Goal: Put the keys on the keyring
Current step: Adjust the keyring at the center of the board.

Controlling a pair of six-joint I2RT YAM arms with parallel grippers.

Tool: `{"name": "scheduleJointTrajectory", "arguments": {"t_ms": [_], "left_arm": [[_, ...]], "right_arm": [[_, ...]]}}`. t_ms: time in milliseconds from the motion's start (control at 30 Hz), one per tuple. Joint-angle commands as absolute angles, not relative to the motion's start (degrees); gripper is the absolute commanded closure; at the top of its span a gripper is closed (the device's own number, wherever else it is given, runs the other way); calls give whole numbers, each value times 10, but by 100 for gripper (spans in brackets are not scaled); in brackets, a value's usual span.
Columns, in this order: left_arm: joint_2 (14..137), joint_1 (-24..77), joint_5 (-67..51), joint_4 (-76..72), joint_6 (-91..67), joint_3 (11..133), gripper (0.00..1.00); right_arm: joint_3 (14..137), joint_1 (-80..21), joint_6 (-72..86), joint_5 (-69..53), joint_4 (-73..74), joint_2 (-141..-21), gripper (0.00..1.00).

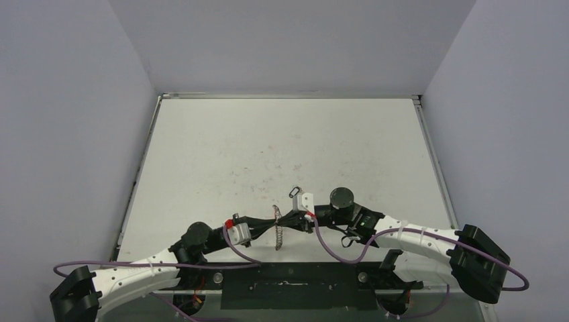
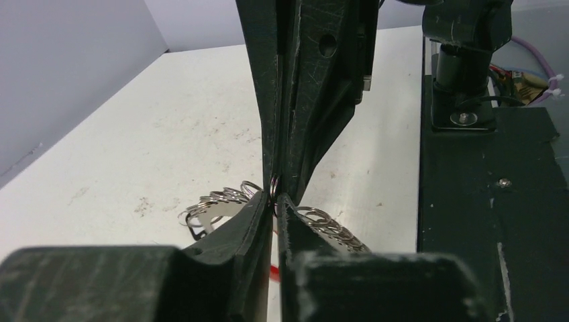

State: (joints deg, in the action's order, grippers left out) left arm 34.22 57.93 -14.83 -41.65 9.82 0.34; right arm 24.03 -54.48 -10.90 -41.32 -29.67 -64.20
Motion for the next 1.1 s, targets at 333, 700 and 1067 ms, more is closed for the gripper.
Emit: {"name": "scheduleJointTrajectory", "arguments": {"t_ms": [333, 700, 1067], "left_arm": [[281, 580, -98, -268, 115, 23, 60], [471, 580, -112, -383, 123, 60, 62], [683, 585, -148, -571, 106, 94, 64]], "right_arm": [[445, -551, -213, -309, 190, -654, 100], [529, -557, -156, -211, 328, -789, 100], [514, -564, -151, -196, 331, -743, 100]]}}
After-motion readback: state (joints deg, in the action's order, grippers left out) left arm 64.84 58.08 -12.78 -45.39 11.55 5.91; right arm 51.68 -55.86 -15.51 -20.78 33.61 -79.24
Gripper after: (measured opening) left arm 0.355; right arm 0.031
